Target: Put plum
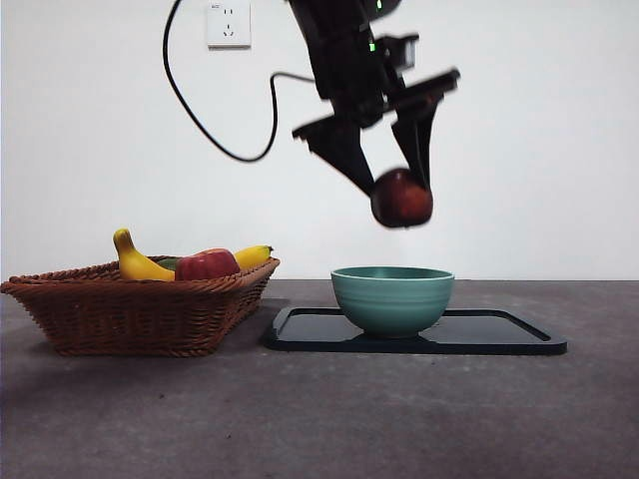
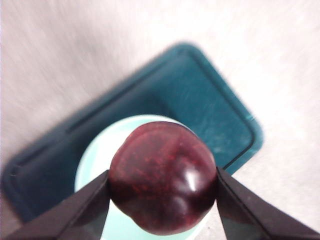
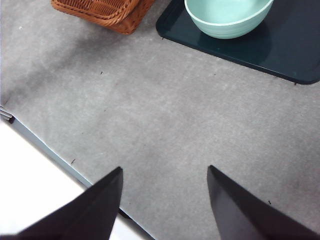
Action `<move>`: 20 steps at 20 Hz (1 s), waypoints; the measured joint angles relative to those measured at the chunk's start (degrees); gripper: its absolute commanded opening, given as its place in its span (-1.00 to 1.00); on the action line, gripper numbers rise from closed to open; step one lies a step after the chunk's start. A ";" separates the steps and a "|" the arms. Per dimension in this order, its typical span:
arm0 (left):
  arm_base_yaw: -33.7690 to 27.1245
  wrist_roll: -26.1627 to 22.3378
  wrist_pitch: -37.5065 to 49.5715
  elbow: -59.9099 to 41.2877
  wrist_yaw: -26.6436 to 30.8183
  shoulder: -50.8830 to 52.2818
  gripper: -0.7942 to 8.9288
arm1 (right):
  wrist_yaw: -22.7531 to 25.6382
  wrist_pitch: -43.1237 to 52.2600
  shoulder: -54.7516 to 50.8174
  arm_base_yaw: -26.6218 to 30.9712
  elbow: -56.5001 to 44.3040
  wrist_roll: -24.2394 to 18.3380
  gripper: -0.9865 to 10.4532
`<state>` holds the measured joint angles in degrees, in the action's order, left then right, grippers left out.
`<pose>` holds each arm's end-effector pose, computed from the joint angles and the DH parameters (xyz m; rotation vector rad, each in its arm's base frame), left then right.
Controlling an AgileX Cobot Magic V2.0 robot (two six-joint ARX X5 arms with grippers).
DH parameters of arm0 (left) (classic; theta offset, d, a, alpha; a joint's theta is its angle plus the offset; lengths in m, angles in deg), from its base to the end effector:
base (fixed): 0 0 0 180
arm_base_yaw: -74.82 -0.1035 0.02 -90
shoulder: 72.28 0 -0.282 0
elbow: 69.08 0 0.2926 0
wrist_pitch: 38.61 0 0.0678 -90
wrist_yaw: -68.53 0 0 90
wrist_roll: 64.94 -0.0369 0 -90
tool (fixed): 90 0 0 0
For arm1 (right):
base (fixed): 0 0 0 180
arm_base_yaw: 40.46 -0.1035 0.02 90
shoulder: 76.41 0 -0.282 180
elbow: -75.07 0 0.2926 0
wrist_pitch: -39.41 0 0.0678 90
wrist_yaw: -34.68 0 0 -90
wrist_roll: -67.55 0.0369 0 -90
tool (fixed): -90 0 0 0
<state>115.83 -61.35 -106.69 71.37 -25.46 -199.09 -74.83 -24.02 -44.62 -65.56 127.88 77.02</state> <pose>0.4014 -0.3524 0.3132 0.2537 0.9439 -0.6939 0.1117 0.0660 0.2878 0.1125 0.8167 0.6773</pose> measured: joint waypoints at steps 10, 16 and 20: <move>-6.40 -1.40 -15.63 0.66 5.14 19.15 -0.33 | 0.02 0.96 0.00 0.00 0.00 -0.04 -0.36; -10.14 -1.36 -20.76 0.66 5.16 30.25 -0.33 | 0.02 0.96 0.00 0.00 0.00 -0.33 -0.36; -13.11 -1.36 -22.71 -0.72 5.16 34.62 -0.33 | 0.02 1.11 0.00 0.00 0.00 -0.63 -0.36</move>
<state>102.72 -62.70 -129.40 70.65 -20.30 -164.46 -74.81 -22.90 -44.62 -65.56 127.88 76.39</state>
